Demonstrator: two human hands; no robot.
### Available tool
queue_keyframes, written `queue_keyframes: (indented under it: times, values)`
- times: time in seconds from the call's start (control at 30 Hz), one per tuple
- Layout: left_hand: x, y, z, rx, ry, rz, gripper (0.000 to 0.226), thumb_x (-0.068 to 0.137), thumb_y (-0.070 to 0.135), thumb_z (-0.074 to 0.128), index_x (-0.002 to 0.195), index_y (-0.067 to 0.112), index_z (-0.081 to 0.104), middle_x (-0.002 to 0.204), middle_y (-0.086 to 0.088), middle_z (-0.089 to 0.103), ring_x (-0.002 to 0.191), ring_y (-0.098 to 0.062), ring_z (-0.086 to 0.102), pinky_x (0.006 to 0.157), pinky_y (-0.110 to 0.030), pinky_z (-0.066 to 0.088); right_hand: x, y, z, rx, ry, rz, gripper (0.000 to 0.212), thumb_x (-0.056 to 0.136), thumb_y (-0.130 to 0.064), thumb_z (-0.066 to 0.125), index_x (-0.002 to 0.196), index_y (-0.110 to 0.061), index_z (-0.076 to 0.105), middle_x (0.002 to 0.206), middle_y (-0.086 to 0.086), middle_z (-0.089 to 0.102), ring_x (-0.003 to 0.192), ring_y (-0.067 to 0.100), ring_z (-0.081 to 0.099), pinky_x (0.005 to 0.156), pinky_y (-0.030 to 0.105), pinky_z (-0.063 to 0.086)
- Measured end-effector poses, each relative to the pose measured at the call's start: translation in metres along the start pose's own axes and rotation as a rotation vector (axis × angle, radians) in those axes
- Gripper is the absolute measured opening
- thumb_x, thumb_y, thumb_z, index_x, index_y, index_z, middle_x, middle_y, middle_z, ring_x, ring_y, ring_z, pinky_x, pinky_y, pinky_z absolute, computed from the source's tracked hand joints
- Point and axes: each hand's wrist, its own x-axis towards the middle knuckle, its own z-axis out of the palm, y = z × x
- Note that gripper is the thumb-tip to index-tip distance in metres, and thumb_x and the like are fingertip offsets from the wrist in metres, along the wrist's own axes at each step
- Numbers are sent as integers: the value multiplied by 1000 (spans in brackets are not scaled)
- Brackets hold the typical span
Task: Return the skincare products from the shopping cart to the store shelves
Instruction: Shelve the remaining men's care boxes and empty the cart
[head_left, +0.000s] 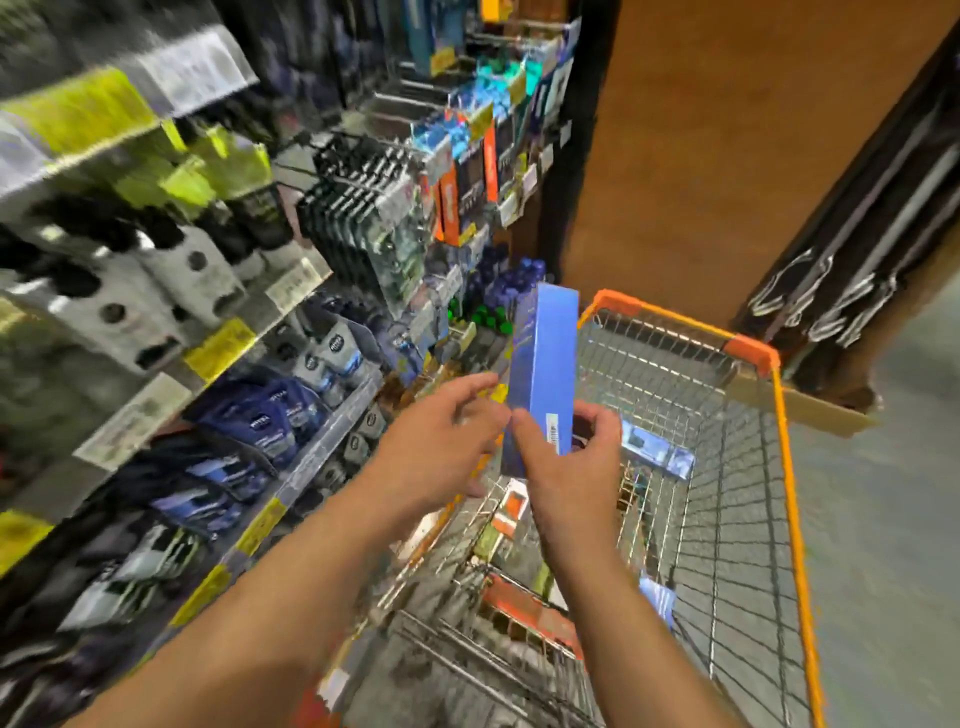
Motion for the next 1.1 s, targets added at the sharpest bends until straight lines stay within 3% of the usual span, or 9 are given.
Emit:
queue_keyframes:
  times: [0.17, 0.3, 0.4, 0.5, 0.6, 0.77, 0.87, 1.0, 1.1]
  values:
    - [-30, 34, -46, -149, 51, 145, 32, 103, 13, 57, 130, 30, 65, 101, 8, 74, 77, -2, 69, 50, -30, 59, -34, -53, 28, -96, -121, -257, 56, 72, -42, 85, 116, -54, 53, 121, -12, 47, 98, -5, 58, 77, 8, 47]
    - [-61, 52, -80, -194, 77, 266, 37, 103, 5, 55, 121, 35, 67, 85, 17, 73, 68, 0, 68, 52, -20, 53, -59, -82, 53, -121, -212, -458, 53, 83, -36, 83, 129, -42, 58, 121, -12, 36, 103, 6, 58, 86, 15, 52]
    - [-82, 59, -106, -186, 151, 333, 38, 98, 4, 62, 113, 38, 69, 92, 19, 74, 73, -5, 69, 61, -26, 57, -74, -97, 75, -132, -223, -665, 49, 84, -35, 70, 132, -35, 60, 124, -6, 35, 115, 6, 50, 95, 9, 41]
    - [-105, 66, -133, -219, 238, 406, 38, 93, -2, 68, 104, 35, 67, 95, 17, 76, 69, -4, 71, 53, -19, 53, -90, -113, 97, -136, -299, -797, 53, 84, -29, 69, 136, -27, 62, 128, 4, 38, 122, 7, 47, 103, 12, 37]
    - [-129, 69, -164, -257, 330, 450, 40, 90, -5, 70, 113, 28, 67, 106, 11, 77, 81, -11, 75, 58, -25, 58, -107, -131, 118, -81, -401, -871, 52, 84, -24, 70, 135, -19, 62, 129, 7, 42, 127, 10, 47, 106, 15, 37]
    - [-168, 64, -216, -226, 535, 476, 43, 84, 8, 78, 121, 27, 67, 113, 4, 76, 95, -41, 73, 76, -56, 63, -138, -152, 152, 68, -556, -869, 46, 92, -33, 61, 135, -39, 50, 129, -3, 49, 118, 20, 58, 97, 30, 50]
    - [-193, 58, -244, -204, 637, 454, 48, 83, 15, 81, 125, 30, 65, 111, 7, 77, 97, -27, 75, 81, -48, 61, -155, -160, 174, 113, -636, -820, 44, 92, -37, 61, 129, -58, 47, 124, -2, 53, 109, 18, 62, 90, 27, 52]
    - [-228, 49, -274, -150, 758, 453, 44, 82, 21, 81, 111, 49, 63, 109, 14, 76, 93, -18, 75, 76, -42, 59, -178, -167, 203, 91, -798, -782, 44, 89, -48, 64, 126, -66, 45, 118, -12, 54, 105, 17, 62, 88, 40, 56]
    - [-252, 47, -290, -140, 840, 443, 44, 85, 14, 79, 111, 46, 63, 103, 14, 77, 88, -20, 76, 70, -44, 64, -199, -173, 224, 83, -921, -782, 52, 90, -39, 72, 128, -63, 45, 120, -16, 53, 105, 13, 63, 84, 27, 56]
